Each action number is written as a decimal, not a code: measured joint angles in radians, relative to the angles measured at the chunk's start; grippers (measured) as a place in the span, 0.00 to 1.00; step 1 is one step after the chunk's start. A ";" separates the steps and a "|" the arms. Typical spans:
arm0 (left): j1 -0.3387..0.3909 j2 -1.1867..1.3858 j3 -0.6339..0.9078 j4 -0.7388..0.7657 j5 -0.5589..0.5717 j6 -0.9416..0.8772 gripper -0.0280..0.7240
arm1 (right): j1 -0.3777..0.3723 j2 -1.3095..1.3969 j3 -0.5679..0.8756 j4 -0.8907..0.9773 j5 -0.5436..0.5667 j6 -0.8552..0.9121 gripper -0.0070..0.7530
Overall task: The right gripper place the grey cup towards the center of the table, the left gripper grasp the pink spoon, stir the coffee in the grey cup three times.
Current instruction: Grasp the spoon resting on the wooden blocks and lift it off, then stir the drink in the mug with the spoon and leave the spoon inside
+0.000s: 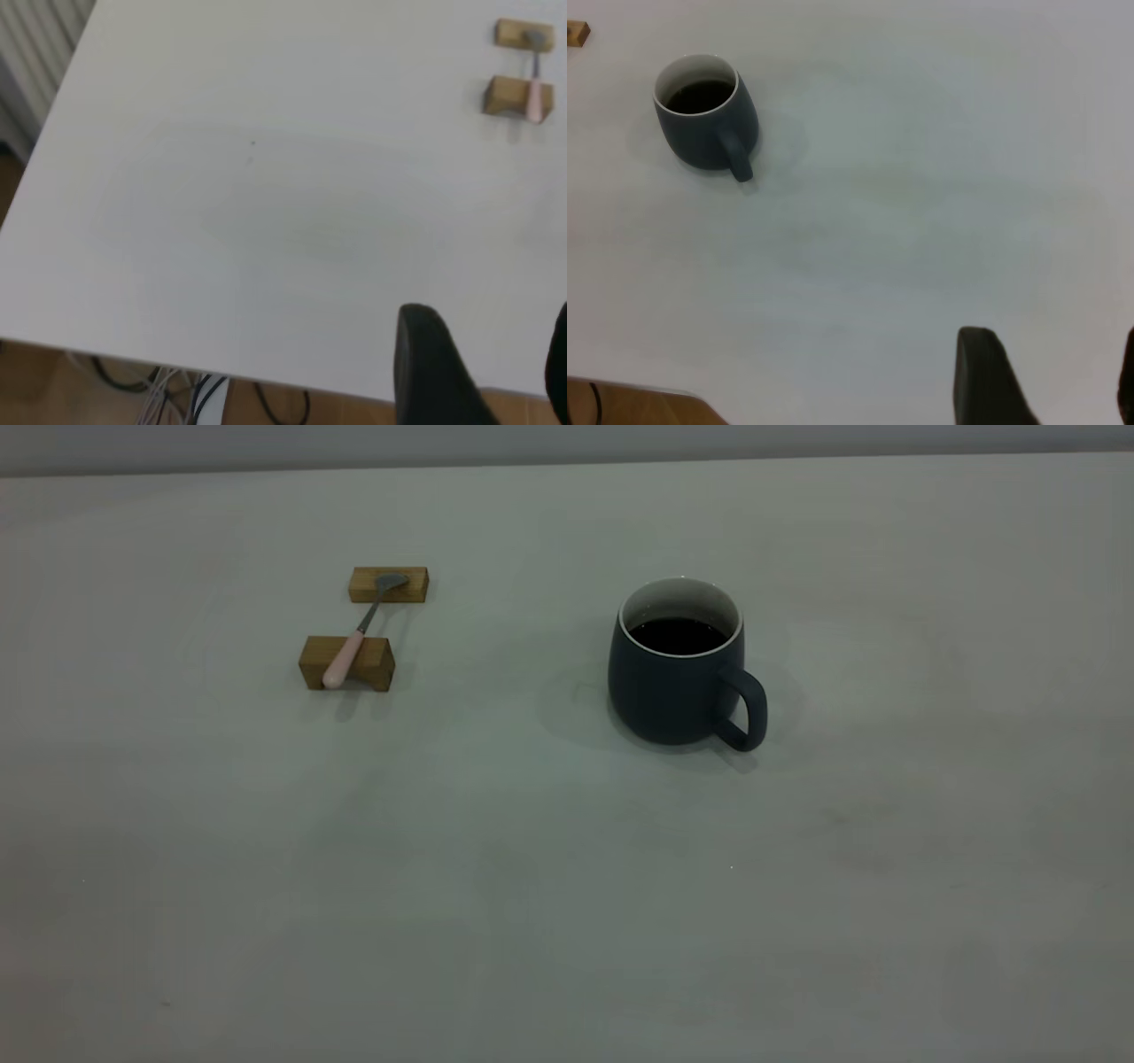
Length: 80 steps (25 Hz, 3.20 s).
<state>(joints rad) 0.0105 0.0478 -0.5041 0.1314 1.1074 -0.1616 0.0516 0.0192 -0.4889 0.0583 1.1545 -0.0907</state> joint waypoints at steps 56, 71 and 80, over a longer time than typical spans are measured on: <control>-0.302 2.306 -0.858 -0.093 -0.755 -0.109 0.82 | 0.000 0.000 0.000 0.000 0.004 0.000 0.52; -0.301 2.274 -1.053 -0.158 -0.401 -0.297 0.27 | 0.000 0.000 0.000 0.000 0.004 0.000 0.52; -0.301 2.234 -1.329 -0.802 -0.056 -0.691 0.27 | 0.000 0.000 0.000 0.000 0.005 0.000 0.52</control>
<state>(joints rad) -0.2908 2.2813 -1.8334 -0.6710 1.0516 -0.8527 0.0516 0.0192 -0.4889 0.0586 1.1594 -0.0907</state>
